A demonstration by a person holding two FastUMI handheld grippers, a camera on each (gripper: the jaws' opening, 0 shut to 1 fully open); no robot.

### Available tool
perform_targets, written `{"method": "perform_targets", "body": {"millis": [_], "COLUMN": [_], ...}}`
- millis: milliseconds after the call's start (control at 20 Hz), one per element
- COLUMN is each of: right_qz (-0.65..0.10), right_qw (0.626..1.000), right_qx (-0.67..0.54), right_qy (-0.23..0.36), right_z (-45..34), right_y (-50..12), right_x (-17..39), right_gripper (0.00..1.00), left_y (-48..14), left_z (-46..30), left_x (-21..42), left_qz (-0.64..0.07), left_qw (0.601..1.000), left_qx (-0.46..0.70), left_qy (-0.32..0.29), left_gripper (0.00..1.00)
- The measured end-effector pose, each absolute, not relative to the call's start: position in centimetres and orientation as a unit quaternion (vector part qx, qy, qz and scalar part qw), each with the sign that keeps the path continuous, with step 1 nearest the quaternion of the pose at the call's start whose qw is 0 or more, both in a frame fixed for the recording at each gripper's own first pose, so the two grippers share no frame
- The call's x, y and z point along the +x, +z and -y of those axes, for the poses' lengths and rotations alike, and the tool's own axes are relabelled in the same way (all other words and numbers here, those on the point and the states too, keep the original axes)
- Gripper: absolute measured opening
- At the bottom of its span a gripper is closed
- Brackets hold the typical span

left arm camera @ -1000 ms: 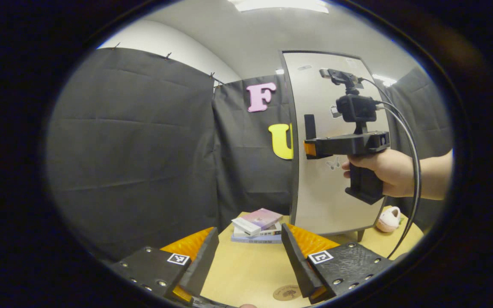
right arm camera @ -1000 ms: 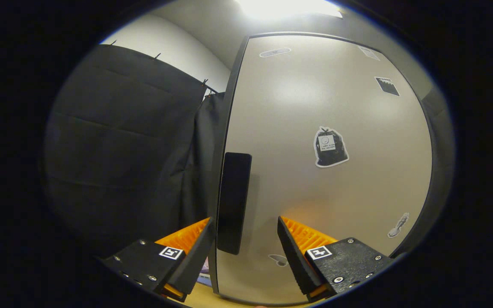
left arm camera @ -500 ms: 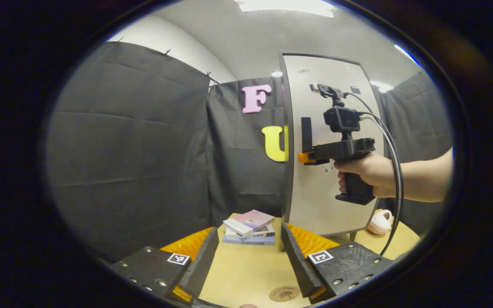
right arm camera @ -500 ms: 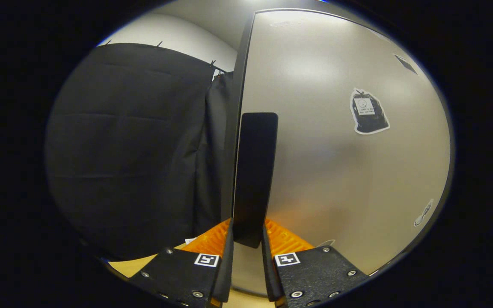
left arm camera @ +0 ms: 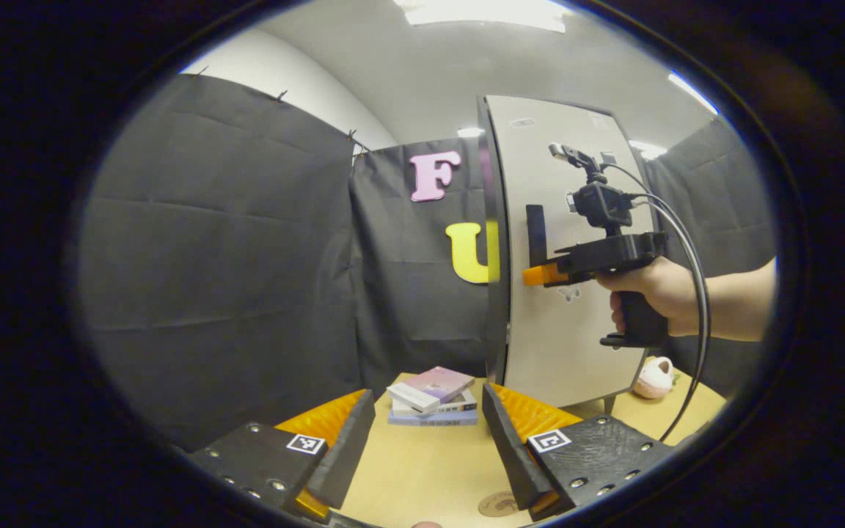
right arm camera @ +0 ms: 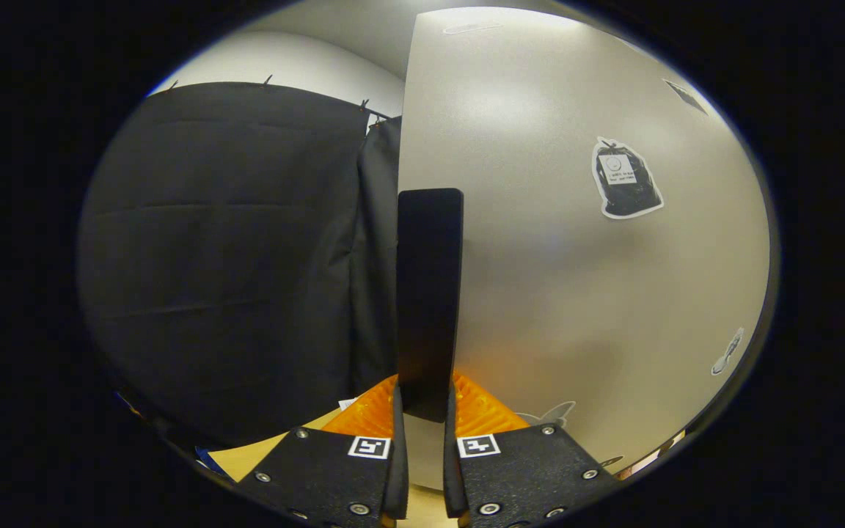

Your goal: Open the cabinet door with the right hand, grasp the bottle in the cabinet with the left hand and place it on the coaster, then close the cabinet door with the right hand.

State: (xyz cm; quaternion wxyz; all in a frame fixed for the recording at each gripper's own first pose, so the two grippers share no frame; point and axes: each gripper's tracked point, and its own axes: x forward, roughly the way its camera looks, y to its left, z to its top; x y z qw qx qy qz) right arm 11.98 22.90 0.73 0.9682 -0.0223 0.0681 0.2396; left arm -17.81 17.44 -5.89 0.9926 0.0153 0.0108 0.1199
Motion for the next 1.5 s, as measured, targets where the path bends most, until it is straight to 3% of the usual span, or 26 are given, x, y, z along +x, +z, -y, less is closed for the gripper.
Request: {"method": "perform_targets", "body": {"millis": [150, 200, 300, 350, 400, 500, 550, 750, 950, 1250, 1450, 1500], "right_qz": [-0.062, -0.061, -0.063, -0.065, -0.067, -0.07, -0.07, -0.068, -0.077, -0.084, -0.089, -0.089], "right_qw": [0.962, 0.96, 0.957, 0.955, 0.954, 0.951, 0.951, 0.944, 0.933, 0.923, 0.923, 0.925], "right_qx": [-0.021, -0.021, -0.019, -0.021, -0.02, -0.013, -0.01, 0.001, 0.001, 0.007, 0.013, 0.016], "right_qy": [0.265, 0.273, 0.284, 0.289, 0.293, 0.3, 0.302, 0.321, 0.351, 0.377, 0.374, 0.37], "right_z": [-22.9, -22.8, -22.5, -22.4, -22.3, -22.0, -21.9, -21.5, -20.8, -19.4, -17.9, -17.5], "right_y": [0.9, 0.8, 0.7, 0.7, 0.6, 0.5, 0.5, 0.5, 0.5, 0.4, 0.4, 0.4], "right_x": [11.4, 11.5, 11.3, 11.2, 11.0, 10.7, 10.7, 10.2, 9.2, 8.0, 7.1, 7.0], "right_gripper": [0.19, 0.19, 0.19, 0.19, 0.17, 0.19, 0.17, 0.19, 0.19, 0.19, 0.19, 0.19], "left_y": [-5.6, -5.8, -6.6, -7.1, -7.3, -6.4, -5.9, -5.4, -5.4, -4.1, -4.8, -5.0], "left_z": [-15.3, -14.8, -13.9, -13.3, -12.9, -12.2, -12.0, -11.9, -10.7, -6.2, -3.7, -2.9], "left_x": [-17.2, -17.0, -16.3, -16.1, -15.8, -15.5, -15.4, -16.1, -17.5, -19.8, -20.1, -20.2], "left_qz": [-0.002, 0.0, -0.004, -0.014, -0.02, -0.014, -0.01, -0.007, -0.026, -0.025, -0.038, -0.04], "left_qw": [0.996, 0.997, 0.998, 0.998, 0.998, 0.999, 0.999, 0.998, 0.995, 0.994, 0.994, 0.994], "left_qx": [0.011, 0.011, 0.01, 0.007, 0.005, 0.0, 0.002, 0.011, 0.006, 0.011, 0.007, 0.006], "left_qy": [0.09, 0.08, 0.065, 0.058, 0.055, 0.045, 0.044, 0.067, 0.097, 0.104, 0.101, 0.098], "left_gripper": [0.84, 0.89, 0.8, 0.8, 0.89, 0.84, 0.89, 0.84, 0.89, 0.84, 0.89, 0.84]}}
